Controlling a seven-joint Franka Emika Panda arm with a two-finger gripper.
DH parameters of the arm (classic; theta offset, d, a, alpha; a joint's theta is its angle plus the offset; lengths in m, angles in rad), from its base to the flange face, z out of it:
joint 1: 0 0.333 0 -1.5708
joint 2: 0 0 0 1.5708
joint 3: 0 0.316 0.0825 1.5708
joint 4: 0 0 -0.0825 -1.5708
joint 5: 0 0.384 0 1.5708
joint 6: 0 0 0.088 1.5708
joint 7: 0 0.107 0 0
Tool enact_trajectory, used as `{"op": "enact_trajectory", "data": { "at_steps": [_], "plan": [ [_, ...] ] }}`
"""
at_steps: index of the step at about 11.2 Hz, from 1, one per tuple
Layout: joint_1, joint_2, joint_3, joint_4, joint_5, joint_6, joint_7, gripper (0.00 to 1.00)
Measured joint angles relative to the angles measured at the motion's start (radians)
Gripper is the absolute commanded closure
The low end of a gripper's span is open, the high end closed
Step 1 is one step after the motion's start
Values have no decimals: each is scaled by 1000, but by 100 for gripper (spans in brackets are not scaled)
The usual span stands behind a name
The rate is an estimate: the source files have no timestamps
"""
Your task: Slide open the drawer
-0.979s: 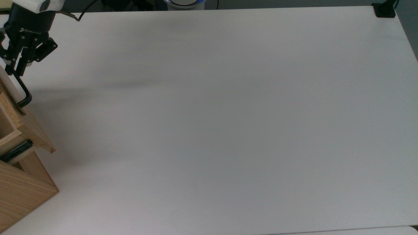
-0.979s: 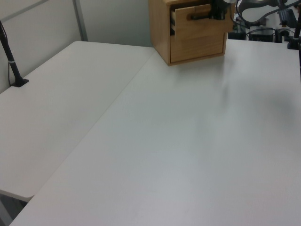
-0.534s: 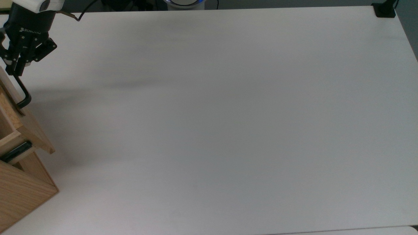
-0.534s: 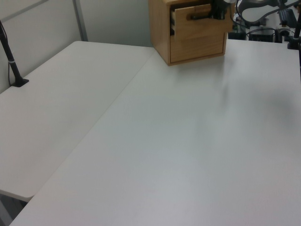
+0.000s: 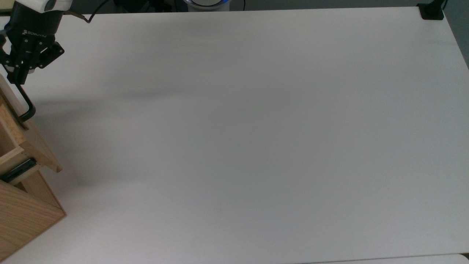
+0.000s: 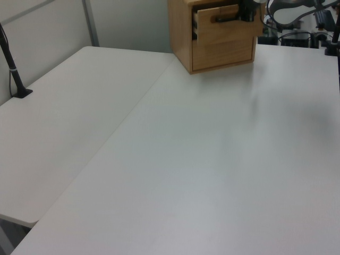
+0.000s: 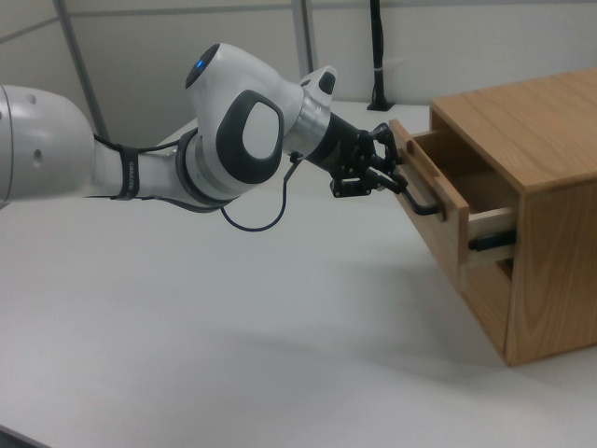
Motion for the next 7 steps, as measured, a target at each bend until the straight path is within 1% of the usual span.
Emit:
{"op": "enact_trajectory", "data": {
  "at_steps": [2, 5, 6, 7],
  "plan": [
    [16, -26, 2, -18, 0, -24, 1, 100],
    [36, -37, 4, -38, 0, -52, 13, 100],
    [38, -40, 8, -38, 0, -79, 13, 98],
    [46, -51, 20, -37, 25, -138, 22, 97]
  ]
}}
